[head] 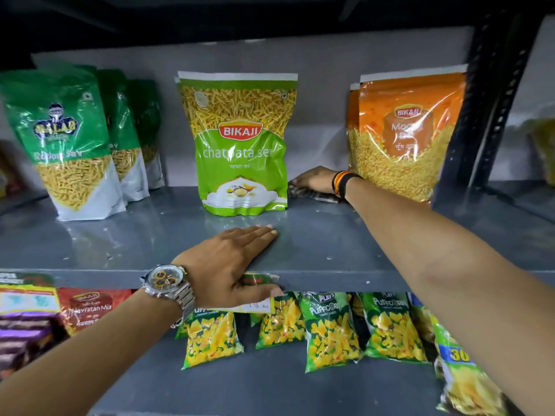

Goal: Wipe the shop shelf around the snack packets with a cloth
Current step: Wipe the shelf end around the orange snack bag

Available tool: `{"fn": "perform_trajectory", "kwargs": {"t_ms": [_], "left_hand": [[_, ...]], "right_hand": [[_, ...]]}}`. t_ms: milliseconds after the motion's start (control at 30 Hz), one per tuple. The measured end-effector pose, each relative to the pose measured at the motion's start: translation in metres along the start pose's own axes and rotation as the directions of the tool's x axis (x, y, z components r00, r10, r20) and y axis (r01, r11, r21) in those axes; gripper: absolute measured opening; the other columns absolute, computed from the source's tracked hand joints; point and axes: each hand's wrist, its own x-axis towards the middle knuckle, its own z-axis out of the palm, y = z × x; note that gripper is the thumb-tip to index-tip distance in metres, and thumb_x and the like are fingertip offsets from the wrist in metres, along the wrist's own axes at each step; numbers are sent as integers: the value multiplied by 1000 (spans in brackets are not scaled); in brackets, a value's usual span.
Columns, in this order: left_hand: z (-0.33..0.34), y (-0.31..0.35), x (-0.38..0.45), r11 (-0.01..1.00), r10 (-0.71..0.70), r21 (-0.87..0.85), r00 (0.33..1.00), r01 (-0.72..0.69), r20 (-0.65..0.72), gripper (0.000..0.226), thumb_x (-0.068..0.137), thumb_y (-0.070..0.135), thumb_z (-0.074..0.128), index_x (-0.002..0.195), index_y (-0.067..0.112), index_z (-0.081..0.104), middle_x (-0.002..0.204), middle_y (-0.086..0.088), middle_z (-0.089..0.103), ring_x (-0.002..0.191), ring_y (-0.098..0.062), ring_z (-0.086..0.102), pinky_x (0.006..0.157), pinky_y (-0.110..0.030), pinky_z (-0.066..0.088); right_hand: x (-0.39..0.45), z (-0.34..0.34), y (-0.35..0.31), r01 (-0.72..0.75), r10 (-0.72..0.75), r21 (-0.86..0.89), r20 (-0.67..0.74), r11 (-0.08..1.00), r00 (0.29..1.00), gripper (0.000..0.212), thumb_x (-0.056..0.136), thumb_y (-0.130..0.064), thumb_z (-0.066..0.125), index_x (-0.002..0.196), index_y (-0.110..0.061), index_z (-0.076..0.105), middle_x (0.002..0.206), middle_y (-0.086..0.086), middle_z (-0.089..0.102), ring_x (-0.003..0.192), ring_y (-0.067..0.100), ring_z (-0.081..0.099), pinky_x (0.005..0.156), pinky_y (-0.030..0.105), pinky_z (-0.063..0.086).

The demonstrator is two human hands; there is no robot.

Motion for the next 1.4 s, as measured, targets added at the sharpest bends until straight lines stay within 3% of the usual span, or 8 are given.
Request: {"fn": "perform_trajectory", "kwargs": {"t_ms": [133, 333, 633, 867, 967, 1133, 1267, 1400], "left_hand": [[-3, 1, -2, 1000, 5, -6, 1000, -4, 11, 103, 88, 84, 41, 162, 15, 24, 168, -4, 26, 153, -17, 27, 125, -29, 15], [-6, 4, -3, 1000, -7, -12, 999, 8, 31, 104, 86, 85, 37, 161, 14, 25, 166, -8, 30, 152, -22, 32, 125, -34, 21], [-2, 1, -1, 1000, -24, -18, 999, 25, 42, 106, 85, 87, 34, 162, 16, 23, 167, -6, 28, 152, -22, 31, 125, -36, 23], [-1, 2, -2, 1000, -2, -7, 999, 2, 35, 107, 84, 87, 32, 161, 12, 25, 166, -9, 30, 151, -24, 32, 124, -35, 22], [-3, 3, -1, 1000, 7, 4, 1000, -7, 24, 104, 87, 83, 37, 161, 11, 26, 166, -10, 31, 150, -25, 34, 123, -35, 23], [-7, 7, -2, 1000, -10, 9, 999, 9, 31, 101, 89, 80, 40, 161, 11, 24, 167, -8, 29, 151, -25, 32, 123, -34, 21], [-6, 6, -5, 1000, 6, 15, 999, -6, 38, 106, 86, 85, 34, 161, 10, 26, 166, -10, 31, 150, -25, 34, 122, -36, 24], [-6, 4, -4, 1000, -4, 3, 999, 4, 54, 116, 78, 92, 20, 160, 10, 27, 166, -10, 32, 150, -25, 34, 124, -37, 26]], "right_hand": [[-35, 3, 4, 97, -97, 12, 46, 995, 994, 34, 88, -27, 70, 121, -20, 70, 126, 1, 68, 118, 14, 60, 107, 26, 42], [-126, -10, -2, 178, -181, 31, 156, 983, 971, 30, 92, -21, 65, 122, -25, 69, 124, -12, 65, 107, -6, 57, 79, -7, 39], [-143, -18, 4, 96, -94, 17, -69, 995, 993, 30, 91, -6, 63, 118, -18, 71, 131, 2, 65, 124, 15, 57, 114, 37, 38], [-228, -9, -16, 155, -158, 32, 111, 987, 981, 33, 95, -15, 60, 126, -24, 65, 131, -15, 61, 112, -14, 56, 89, 3, 42], [-242, -23, -9, 182, -185, 102, 23, 978, 982, 34, 93, -9, 60, 126, -18, 65, 130, -9, 64, 100, -20, 59, 82, 1, 46], [-235, -28, -2, 66, -64, 13, -132, 998, 989, 31, 92, -11, 64, 121, -20, 68, 135, 0, 61, 123, 8, 53, 115, 39, 37], [-263, -6, -25, 92, -92, 3, -54, 996, 994, 34, 94, -10, 61, 127, -17, 64, 128, -15, 59, 101, -21, 52, 80, -9, 35], [-304, -15, -28, 101, -103, 36, 47, 994, 994, 35, 92, -16, 63, 125, -27, 65, 118, -28, 61, 97, -21, 58, 80, 0, 44]]}}
